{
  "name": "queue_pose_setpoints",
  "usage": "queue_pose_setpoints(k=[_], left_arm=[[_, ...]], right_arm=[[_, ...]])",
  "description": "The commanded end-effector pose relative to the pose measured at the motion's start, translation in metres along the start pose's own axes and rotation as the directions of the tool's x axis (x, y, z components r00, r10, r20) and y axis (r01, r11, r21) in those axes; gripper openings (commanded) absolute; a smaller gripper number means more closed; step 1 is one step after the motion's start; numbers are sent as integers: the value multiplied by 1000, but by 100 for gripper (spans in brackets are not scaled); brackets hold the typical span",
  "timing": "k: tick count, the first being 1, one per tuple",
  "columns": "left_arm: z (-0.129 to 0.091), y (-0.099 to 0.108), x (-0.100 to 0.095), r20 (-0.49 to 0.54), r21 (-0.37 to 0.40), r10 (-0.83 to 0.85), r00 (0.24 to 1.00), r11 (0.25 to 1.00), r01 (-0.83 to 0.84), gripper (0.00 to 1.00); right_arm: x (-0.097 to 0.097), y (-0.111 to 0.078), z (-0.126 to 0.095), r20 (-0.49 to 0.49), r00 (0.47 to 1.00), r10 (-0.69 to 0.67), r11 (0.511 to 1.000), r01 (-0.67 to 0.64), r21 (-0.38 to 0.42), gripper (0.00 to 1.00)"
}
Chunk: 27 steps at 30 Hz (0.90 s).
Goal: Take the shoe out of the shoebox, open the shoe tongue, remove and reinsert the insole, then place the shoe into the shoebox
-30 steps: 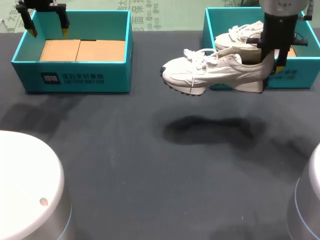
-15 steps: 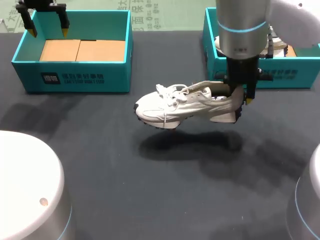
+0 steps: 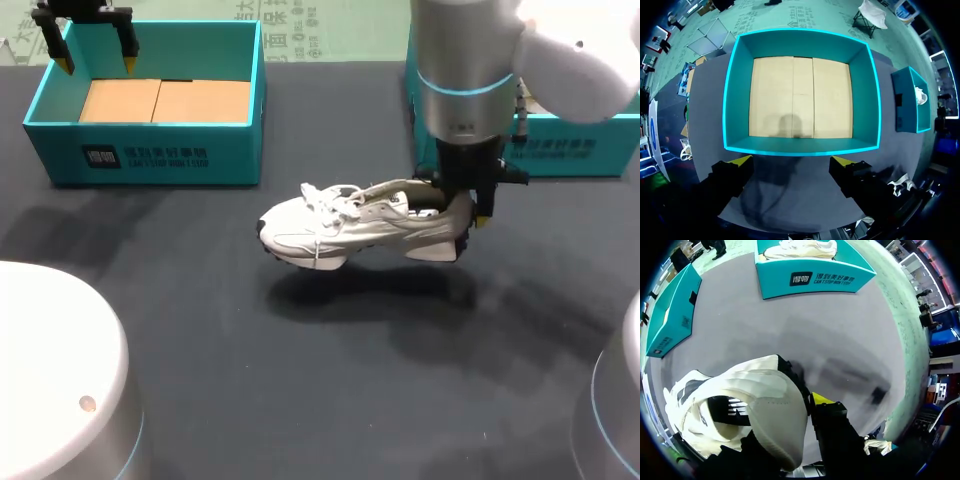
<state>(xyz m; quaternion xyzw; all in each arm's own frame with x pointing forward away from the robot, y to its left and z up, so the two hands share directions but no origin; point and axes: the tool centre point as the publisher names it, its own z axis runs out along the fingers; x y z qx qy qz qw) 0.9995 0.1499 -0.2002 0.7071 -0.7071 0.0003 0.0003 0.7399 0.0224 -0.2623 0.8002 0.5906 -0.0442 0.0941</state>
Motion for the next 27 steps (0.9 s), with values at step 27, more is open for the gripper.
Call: queue_pose_setpoints(k=[27], left_arm=[[0,0,0,0,0,0,1000,1000,0,100]], right_arm=[[48,-36,82,-1,1000,-18,999,18,51,0]])
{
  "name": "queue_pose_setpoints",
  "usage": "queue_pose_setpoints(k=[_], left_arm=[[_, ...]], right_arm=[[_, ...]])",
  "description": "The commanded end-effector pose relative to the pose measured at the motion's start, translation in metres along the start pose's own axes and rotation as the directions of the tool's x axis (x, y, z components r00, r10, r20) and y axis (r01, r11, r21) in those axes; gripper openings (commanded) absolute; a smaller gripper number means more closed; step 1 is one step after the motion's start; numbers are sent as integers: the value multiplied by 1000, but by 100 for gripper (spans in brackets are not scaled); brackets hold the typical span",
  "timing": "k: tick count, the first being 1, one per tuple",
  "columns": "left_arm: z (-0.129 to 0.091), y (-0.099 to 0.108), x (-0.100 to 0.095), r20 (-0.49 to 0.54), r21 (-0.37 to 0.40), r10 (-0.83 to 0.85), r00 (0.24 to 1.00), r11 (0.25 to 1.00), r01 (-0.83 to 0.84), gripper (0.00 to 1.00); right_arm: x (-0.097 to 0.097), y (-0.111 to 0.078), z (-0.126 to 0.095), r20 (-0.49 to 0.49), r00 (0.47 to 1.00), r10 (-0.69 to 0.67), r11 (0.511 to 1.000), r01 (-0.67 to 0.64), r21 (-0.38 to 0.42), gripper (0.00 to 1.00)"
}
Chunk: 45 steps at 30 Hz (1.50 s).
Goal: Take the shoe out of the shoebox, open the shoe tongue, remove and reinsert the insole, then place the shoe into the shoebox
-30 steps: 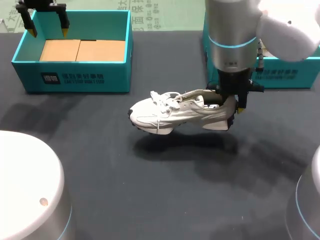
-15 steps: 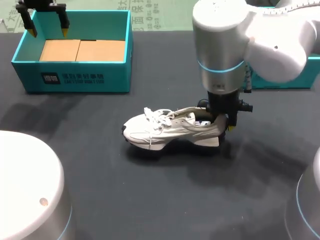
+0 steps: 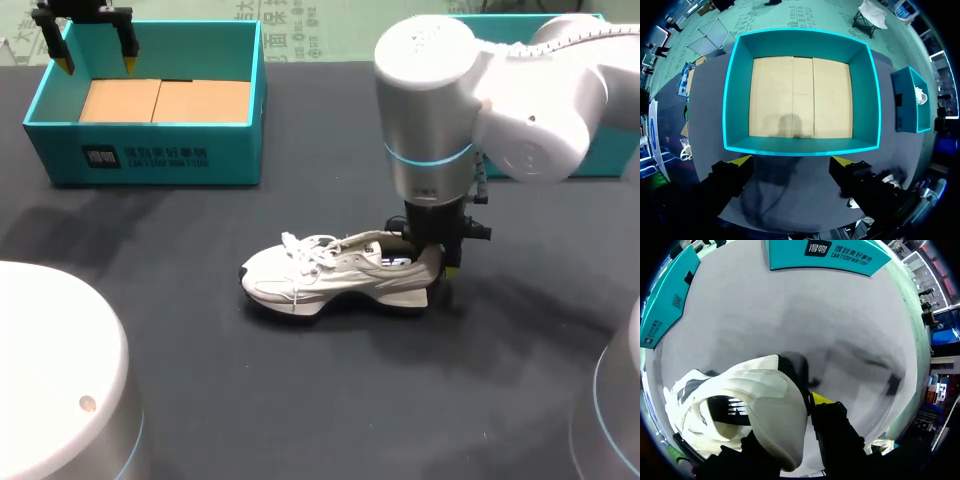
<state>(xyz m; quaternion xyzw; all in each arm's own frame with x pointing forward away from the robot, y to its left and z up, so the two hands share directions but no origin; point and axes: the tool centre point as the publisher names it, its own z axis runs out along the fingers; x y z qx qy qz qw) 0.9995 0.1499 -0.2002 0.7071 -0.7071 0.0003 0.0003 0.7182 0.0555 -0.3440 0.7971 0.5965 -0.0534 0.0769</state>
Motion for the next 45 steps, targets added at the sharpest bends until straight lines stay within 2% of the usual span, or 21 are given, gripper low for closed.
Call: queue_pose_setpoints(k=[1,31,33,34,36,45], left_arm=[[0,0,0,0,0,0,1000,1000,0,100],[0,0,0,0,0,0,1000,1000,0,100],[0,0,0,0,0,0,1000,1000,0,100],[0,0,0,0,0,0,1000,1000,0,100],[0,0,0,0,0,0,1000,1000,0,100],[0,0,0,0,0,0,1000,1000,0,100]], right_arm=[[10,3,11,0,1000,-3,1000,3,16,0],[14,-11,46,11,1000,10,995,-11,98,0],[14,-11,46,10,1000,9,995,-10,100,40],[14,-11,45,9,1000,9,995,-10,99,51],[14,-11,41,2,1000,8,996,-8,93,100],[5,-11,-2,-66,998,-1,998,5,63,100]])
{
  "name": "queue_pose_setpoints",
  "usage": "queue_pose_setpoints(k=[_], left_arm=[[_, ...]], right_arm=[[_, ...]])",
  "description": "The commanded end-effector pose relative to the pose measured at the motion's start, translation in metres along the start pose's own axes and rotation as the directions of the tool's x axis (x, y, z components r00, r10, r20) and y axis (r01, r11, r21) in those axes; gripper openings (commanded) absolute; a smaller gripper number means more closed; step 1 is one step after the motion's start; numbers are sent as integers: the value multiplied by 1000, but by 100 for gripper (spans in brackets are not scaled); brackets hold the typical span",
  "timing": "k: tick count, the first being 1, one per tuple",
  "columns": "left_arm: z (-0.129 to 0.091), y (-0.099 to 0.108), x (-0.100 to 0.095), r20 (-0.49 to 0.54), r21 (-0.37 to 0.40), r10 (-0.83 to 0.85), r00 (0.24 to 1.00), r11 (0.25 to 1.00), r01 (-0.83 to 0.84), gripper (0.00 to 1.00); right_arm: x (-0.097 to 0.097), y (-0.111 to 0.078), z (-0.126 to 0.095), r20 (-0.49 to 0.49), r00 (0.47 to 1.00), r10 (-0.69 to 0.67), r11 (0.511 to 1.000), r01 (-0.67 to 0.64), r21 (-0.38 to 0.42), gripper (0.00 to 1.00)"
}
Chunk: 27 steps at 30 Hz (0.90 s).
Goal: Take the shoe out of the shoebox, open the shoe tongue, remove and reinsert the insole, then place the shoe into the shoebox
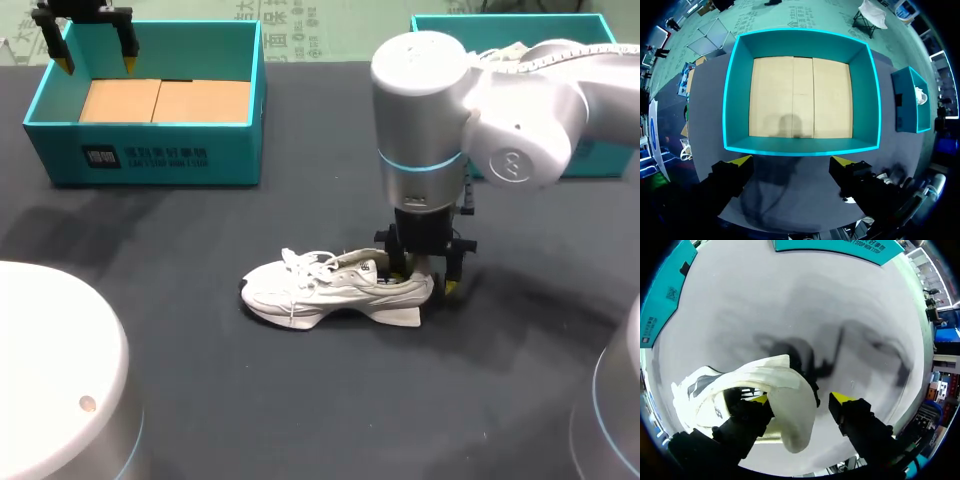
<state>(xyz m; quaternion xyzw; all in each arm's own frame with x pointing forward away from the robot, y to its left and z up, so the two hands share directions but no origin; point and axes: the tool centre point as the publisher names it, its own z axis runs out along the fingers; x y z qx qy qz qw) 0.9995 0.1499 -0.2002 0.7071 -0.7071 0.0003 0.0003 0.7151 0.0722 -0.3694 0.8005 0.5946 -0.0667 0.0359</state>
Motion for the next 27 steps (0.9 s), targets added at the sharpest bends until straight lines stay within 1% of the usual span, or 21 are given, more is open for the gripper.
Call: queue_pose_setpoints(k=[1,2,3,6,7,8,9,11,12,13,26,27], left_arm=[[0,0,0,0,0,0,1000,1000,0,100],[0,0,0,0,0,0,1000,1000,0,100],[0,0,0,0,0,0,1000,1000,0,100],[0,0,0,0,0,0,1000,1000,0,100],[0,0,0,0,0,0,1000,1000,0,100],[0,0,0,0,0,0,1000,1000,0,100],[0,0,0,0,0,0,1000,1000,0,100],[0,0,0,0,0,0,1000,1000,0,100],[0,0,0,0,0,0,1000,1000,0,100],[0,0,0,0,0,0,1000,1000,0,100],[0,0,0,0,0,0,1000,1000,0,100],[0,0,0,0,0,0,1000,1000,0,100]], right_arm=[[-15,-4,-30,-46,999,-14,1000,12,-23,100],[-17,-4,-36,-69,997,-22,1000,21,-16,100],[-19,-5,-43,-85,996,-34,999,31,-33,100],[-24,-5,-62,-145,986,-83,996,78,-42,100],[-26,-5,-70,-197,974,-115,993,106,-53,100],[-28,-4,-74,-220,967,-130,991,121,-55,100],[-31,-3,-82,-253,949,-190,981,173,-89,100],[-36,0,-91,-323,906,-275,961,248,-122,100],[-39,3,-94,-378,858,-348,937,306,-168,100],[-42,6,-96,-419,805,-421,907,373,-195,100],[-42,6,-96,-419,805,-421,907,373,-195,100],[-40,9,-91,-429,762,-485,874,440,-206,100]])
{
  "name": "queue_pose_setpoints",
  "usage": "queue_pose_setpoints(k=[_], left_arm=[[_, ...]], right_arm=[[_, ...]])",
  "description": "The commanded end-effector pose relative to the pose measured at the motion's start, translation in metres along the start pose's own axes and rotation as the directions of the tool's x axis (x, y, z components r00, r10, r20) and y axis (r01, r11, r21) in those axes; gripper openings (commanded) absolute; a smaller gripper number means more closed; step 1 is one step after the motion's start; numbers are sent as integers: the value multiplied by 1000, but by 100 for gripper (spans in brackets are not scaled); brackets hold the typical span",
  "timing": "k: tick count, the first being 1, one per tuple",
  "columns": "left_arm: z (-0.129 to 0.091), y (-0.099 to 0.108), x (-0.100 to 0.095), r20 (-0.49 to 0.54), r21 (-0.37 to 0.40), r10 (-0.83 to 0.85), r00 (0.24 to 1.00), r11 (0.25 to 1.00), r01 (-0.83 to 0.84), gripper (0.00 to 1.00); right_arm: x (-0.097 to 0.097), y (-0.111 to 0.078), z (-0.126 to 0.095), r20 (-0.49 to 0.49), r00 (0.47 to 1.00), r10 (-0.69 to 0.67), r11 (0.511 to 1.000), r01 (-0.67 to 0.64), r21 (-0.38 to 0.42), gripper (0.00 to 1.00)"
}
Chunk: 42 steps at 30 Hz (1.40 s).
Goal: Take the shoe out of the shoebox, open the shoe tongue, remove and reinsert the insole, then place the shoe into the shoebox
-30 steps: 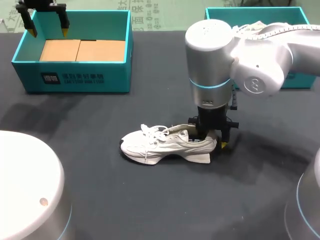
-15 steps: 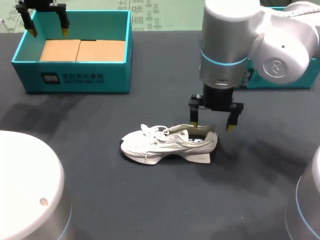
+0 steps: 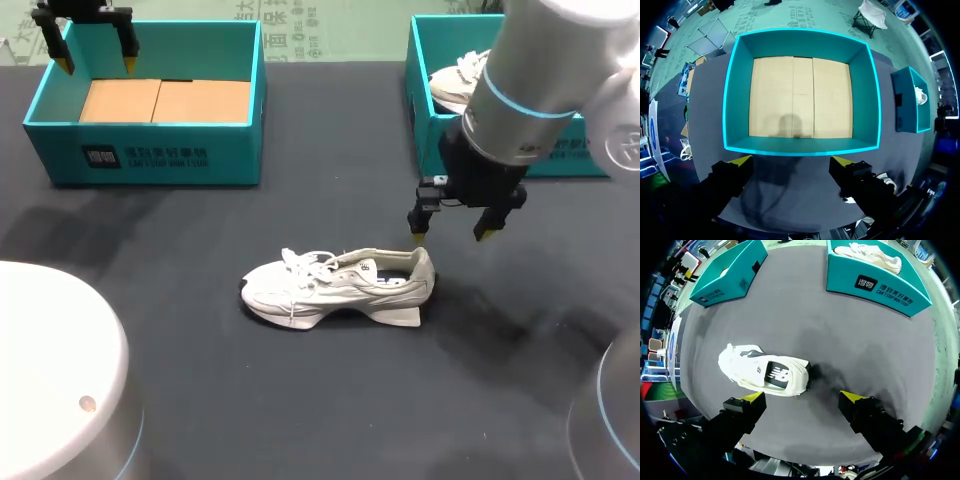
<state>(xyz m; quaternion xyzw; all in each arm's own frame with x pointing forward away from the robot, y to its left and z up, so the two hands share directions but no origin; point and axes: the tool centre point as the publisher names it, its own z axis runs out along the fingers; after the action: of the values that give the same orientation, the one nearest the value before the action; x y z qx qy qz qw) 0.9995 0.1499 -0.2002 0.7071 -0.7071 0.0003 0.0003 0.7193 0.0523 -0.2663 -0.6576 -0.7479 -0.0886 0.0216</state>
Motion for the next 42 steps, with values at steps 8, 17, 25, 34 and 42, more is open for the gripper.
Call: queue_pose_setpoints(k=[8,17,25,34,42], left_arm=[[0,0,0,0,0,0,1000,1000,0,100],[0,0,0,0,0,0,1000,1000,0,100],[0,0,0,0,0,0,1000,1000,0,100],[0,0,0,0,0,0,1000,1000,0,100],[0,0,0,0,0,0,1000,1000,0,100]], right_arm=[[-61,13,-1,-269,859,-436,898,398,-186,100],[-96,8,15,-335,690,-642,766,597,-238,100],[-96,8,15,-335,690,-642,766,597,-238,100],[-96,-20,53,-264,555,-789,614,684,-394,100],[-103,-28,72,-219,472,-854,513,696,-502,100]])
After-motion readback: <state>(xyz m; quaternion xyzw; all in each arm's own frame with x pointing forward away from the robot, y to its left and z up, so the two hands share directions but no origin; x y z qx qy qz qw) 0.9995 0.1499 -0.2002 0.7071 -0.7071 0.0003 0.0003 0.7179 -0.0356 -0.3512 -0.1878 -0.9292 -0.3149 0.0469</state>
